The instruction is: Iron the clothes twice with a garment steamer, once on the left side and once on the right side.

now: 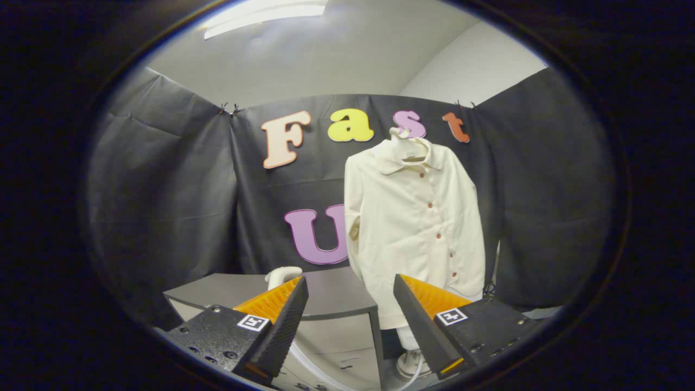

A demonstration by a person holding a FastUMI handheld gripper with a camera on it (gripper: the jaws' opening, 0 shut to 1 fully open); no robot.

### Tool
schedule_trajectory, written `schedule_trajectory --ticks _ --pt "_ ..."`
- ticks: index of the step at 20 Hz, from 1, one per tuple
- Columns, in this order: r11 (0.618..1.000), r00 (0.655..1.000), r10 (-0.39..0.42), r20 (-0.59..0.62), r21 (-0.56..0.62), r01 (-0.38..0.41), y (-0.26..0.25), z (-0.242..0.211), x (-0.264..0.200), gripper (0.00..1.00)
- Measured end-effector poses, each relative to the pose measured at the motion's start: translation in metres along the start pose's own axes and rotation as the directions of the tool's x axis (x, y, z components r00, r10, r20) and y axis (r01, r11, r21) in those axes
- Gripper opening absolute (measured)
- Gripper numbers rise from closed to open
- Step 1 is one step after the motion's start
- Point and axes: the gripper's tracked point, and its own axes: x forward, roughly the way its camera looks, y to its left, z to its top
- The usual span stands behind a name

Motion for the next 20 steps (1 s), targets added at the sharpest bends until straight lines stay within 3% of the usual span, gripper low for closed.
schedule_trajectory --ticks 5,8,14,17,20 --pt "0.996 0.992 0.044 -0.121 -0.068 -0.052 0.039 -0.017 0.065 0.96" --pt "0.992 0.969 0.087 -0.231 -0.067 -0.105 0.071 -0.046 0.095 0.97" --pt "0.969 0.868 0.217 -0.446 -0.008 -0.247 0.153 -0.101 0.149 0.97" --pt "0.958 0.8 0.202 -0.565 -0.054 -0.28 0.171 -0.13 0.166 0.97" --pt "0.952 0.76 0.15 -0.632 -0.116 -0.284 0.175 -0.149 0.179 0.97"
